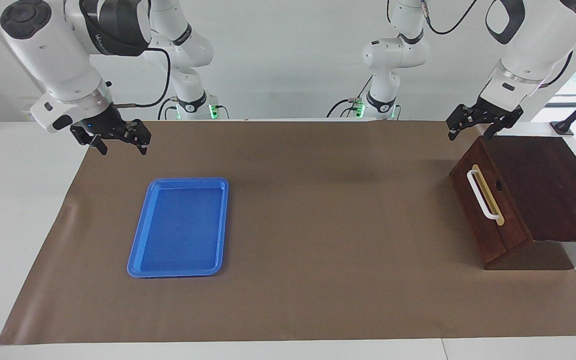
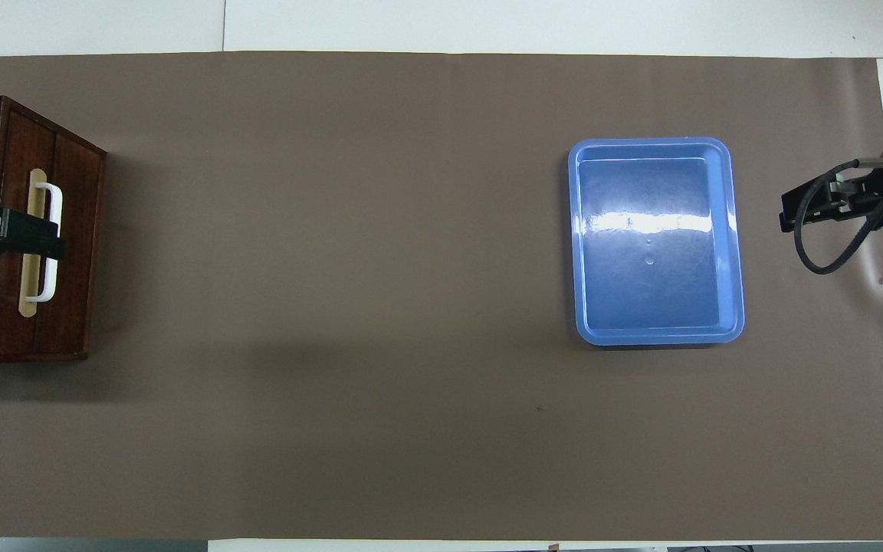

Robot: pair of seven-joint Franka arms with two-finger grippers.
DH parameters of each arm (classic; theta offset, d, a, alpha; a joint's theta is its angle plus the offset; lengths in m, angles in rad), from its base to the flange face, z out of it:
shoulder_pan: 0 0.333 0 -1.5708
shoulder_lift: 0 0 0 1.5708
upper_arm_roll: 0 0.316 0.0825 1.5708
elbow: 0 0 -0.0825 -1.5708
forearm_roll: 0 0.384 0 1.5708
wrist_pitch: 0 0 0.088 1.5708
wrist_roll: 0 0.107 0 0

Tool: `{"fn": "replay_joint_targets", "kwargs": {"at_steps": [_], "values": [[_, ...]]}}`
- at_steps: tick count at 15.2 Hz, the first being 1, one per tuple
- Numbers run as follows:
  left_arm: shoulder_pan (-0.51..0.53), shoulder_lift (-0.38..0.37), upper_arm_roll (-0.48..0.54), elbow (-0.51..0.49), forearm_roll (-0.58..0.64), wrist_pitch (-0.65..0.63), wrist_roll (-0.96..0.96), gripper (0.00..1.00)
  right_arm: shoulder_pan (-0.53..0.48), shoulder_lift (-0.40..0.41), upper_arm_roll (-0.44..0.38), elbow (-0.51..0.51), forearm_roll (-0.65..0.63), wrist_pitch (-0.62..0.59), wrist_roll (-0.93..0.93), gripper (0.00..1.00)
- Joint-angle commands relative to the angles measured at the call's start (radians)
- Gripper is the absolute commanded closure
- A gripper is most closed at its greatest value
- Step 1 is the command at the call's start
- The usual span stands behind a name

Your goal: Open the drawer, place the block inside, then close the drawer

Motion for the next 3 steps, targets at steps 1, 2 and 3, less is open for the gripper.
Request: {"fn": "replay_joint_targets", "kwargs": {"at_steps": [1, 2, 3], "values": [[0.005, -0.019, 0.004, -0.019, -0.012, 0.018, 0.017, 0.00, -0.017, -0.021, 0.004, -0.020, -0.006, 0.010, -0.030, 0.00], [0.005, -0.019, 0.004, -0.019, -0.012, 0.017, 0.017, 0.00, -0.016, -0.021, 0.006, -0.020, -0.006, 0.010, -0.027, 0.00], [0.005, -0.019, 0.004, -0.019, -0.012, 0.018, 0.017, 0.00, -0.016, -0.021, 0.006, -0.020, -0.006, 0.010, -0.027, 0.00]]}}
